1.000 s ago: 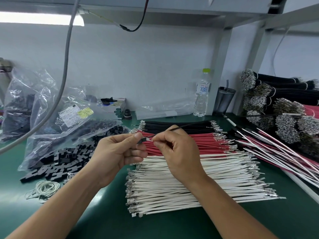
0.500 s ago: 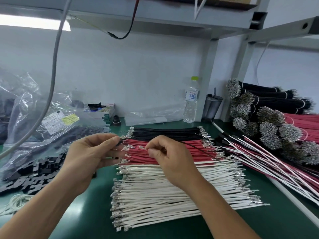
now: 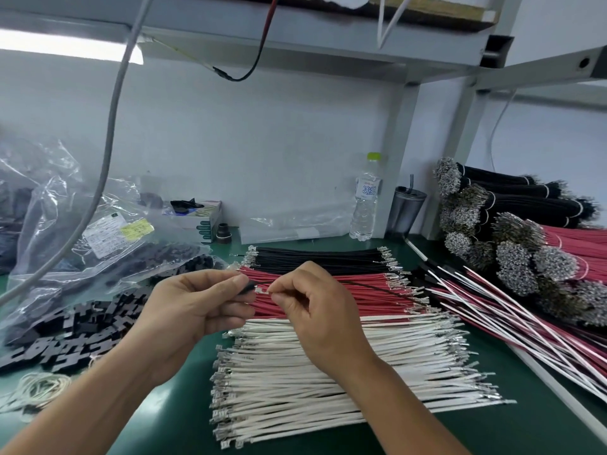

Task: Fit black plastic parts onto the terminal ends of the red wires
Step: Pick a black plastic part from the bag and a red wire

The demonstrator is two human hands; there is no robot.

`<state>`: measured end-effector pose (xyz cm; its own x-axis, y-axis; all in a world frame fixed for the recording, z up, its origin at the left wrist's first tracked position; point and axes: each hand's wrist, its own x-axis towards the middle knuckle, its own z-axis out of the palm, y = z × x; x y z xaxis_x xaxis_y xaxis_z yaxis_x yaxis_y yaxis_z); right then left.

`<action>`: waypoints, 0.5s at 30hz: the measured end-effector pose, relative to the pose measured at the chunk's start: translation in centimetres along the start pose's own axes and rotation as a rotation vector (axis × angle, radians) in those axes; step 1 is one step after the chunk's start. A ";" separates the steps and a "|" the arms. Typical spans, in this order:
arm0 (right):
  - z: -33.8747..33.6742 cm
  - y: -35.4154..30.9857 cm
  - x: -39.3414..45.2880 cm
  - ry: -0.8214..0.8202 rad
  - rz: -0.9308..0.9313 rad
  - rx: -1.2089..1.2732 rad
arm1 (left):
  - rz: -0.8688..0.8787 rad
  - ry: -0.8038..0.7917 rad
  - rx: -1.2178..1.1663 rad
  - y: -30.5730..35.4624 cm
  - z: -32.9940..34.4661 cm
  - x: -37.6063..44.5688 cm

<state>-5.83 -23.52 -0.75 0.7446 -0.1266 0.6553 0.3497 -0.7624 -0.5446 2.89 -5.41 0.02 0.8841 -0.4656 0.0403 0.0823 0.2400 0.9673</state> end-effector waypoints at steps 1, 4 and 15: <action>0.1 -0.1 0.0 0.004 -0.013 -0.003 | -0.009 -0.012 -0.002 -0.1 0.0 0.0; 0.2 -0.1 -0.1 0.020 -0.035 -0.006 | -0.022 -0.024 -0.006 -0.3 0.0 0.0; -0.9 0.1 0.2 0.051 -0.057 -0.021 | 0.008 -0.021 0.029 -0.1 0.5 0.0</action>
<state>-6.16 -24.19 -0.27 0.6941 -0.1141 0.7108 0.3781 -0.7824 -0.4949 2.66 -5.85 0.09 0.8750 -0.4812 0.0528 0.0616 0.2190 0.9738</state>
